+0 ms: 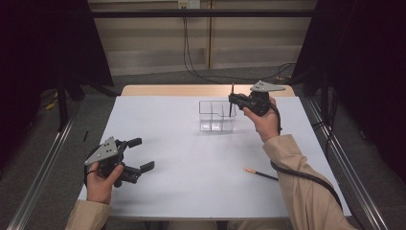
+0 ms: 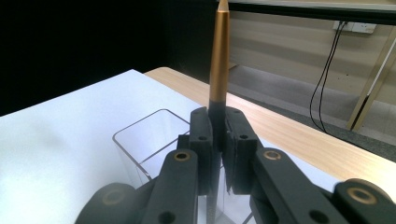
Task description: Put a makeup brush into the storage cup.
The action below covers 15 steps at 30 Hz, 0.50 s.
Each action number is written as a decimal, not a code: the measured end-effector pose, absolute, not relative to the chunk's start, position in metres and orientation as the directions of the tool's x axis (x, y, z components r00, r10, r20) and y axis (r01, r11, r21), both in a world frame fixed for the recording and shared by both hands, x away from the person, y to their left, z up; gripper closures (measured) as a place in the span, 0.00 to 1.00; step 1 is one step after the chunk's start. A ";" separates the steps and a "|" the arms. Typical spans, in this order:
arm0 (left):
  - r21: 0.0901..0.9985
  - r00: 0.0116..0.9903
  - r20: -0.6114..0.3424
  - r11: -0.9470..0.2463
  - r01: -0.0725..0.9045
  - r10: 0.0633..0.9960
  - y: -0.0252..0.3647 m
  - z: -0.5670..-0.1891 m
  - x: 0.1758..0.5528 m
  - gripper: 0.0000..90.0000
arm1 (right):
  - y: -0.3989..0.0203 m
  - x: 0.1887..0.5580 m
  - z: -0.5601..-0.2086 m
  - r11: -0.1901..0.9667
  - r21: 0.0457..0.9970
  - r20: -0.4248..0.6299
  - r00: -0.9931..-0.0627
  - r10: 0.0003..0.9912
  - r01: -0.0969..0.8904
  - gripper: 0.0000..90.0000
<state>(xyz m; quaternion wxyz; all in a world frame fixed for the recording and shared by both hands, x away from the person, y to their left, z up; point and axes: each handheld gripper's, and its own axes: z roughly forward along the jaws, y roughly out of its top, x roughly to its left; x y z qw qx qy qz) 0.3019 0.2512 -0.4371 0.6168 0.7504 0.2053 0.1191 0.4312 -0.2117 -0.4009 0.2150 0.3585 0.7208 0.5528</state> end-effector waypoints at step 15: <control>0.974 0.887 -0.070 -0.159 0.159 0.457 0.252 -0.437 0.302 0.01 | -0.215 0.430 -0.407 0.129 0.949 0.094 -0.648 0.756 0.288 0.92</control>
